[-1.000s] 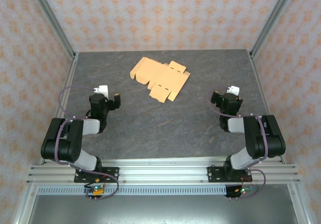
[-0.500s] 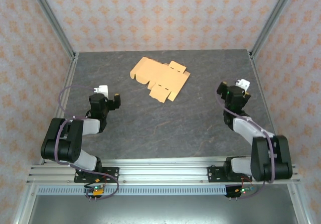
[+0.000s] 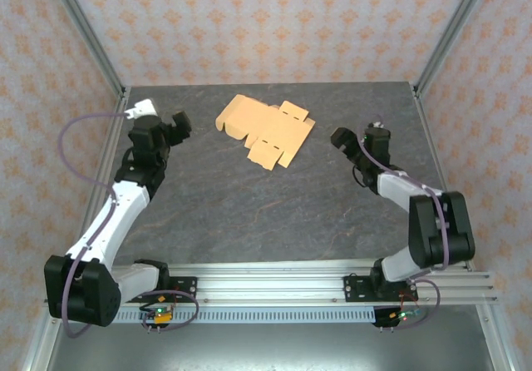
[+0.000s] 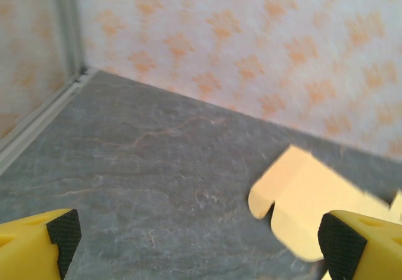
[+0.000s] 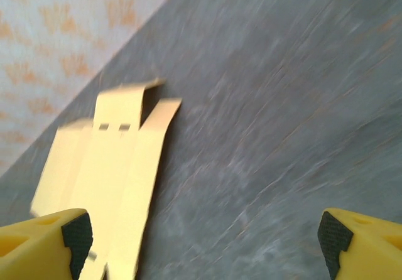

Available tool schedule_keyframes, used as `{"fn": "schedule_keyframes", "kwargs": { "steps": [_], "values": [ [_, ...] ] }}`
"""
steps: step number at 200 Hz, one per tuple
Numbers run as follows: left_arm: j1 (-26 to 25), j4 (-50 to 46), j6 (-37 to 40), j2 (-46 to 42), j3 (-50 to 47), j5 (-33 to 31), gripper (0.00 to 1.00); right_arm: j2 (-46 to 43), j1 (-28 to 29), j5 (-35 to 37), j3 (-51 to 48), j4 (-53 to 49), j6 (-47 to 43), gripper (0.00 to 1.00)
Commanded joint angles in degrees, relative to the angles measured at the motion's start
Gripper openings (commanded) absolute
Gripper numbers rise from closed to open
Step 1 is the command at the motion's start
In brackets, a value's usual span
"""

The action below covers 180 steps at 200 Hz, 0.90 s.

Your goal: Fold the paper box

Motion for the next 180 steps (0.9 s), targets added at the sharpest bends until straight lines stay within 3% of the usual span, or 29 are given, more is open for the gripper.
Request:
{"fn": "schedule_keyframes", "kwargs": {
  "steps": [1,41,62,116,142,180],
  "values": [
    [1.78,-21.51,-14.14,1.34,5.08,-4.53,1.0,3.81,3.52,-7.03,5.38,0.77,5.85,0.93],
    [-1.66,-20.91,-4.45,8.33,8.15,9.08,1.0,12.56,6.51,-9.09,10.29,3.35,18.53,0.91],
    [-6.42,-17.63,-3.06,8.64,6.54,6.67,1.0,18.02,7.51,-9.67,11.69,7.11,25.34,0.88],
    [-6.62,-12.92,-4.17,7.51,2.5,14.02,1.0,26.5,10.69,-9.28,17.5,9.8,30.7,0.84],
    [-6.67,-16.07,-0.78,5.63,3.24,13.45,1.0,28.86,11.4,-9.24,20.84,8.15,29.64,0.81],
    [-6.69,-22.78,-3.24,4.47,4.48,5.82,1.0,31.58,11.57,-8.11,23.74,7.43,29.44,0.75]
  ]
}}
